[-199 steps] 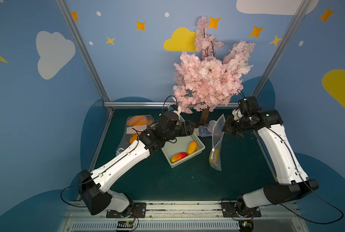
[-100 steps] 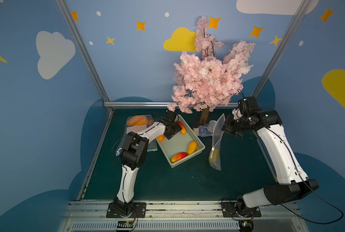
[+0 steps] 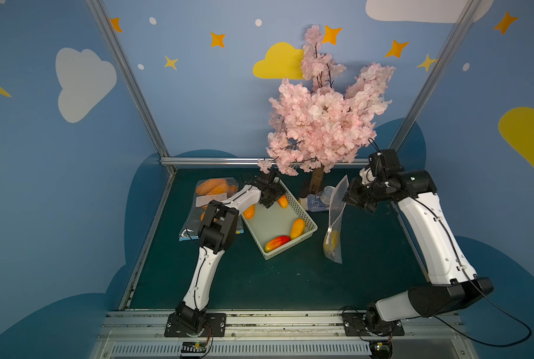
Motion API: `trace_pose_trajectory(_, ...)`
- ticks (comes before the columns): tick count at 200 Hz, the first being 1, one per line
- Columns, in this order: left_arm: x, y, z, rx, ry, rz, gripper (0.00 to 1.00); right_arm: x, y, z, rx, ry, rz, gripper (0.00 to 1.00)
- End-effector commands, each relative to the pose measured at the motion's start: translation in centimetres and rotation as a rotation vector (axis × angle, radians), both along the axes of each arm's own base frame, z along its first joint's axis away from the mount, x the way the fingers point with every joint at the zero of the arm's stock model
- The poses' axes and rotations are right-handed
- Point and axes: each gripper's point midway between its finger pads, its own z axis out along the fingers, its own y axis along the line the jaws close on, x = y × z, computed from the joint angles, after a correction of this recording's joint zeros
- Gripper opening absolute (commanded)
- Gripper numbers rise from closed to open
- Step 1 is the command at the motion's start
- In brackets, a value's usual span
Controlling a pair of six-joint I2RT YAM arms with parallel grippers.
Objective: Place the mango in a zip-top bag and seal the zipper
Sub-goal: Pick up the mango from the basket.
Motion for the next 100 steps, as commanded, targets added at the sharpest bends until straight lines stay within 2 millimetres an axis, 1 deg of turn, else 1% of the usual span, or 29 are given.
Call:
trace_pose_trajectory(1,-1.3,0.9,-2.2,0.078,0.108,0.002,0.74,0.4,0.0,-0.1,0.007,0.001,-0.012,0.00)
trace_pose_trajectory(27,-1.4,1.4,-3.5,0.142,0.152,0.000,0.65,0.5,0.1,-0.1,0.014,0.000,-0.011,0.00)
trace_pose_trajectory(54,-2.2,2.3,-3.7,0.227,0.180,-0.019,0.56,0.4,0.1,-0.2,0.011,0.003,-0.010,0.00)
trace_pose_trajectory(79,-2.8,2.9,-2.6,0.248,0.153,-0.020,0.47,0.3,0.0,-0.2,0.009,0.002,-0.010,0.00)
trace_pose_trajectory(92,-3.1,3.1,-1.3,0.237,0.114,-0.014,0.41,0.2,0.0,-0.3,0.010,0.006,-0.010,0.00)
trace_pose_trajectory(100,-3.3,3.2,-0.1,0.226,0.084,-0.008,0.39,0.1,0.0,-0.3,0.010,0.006,-0.008,0.00)
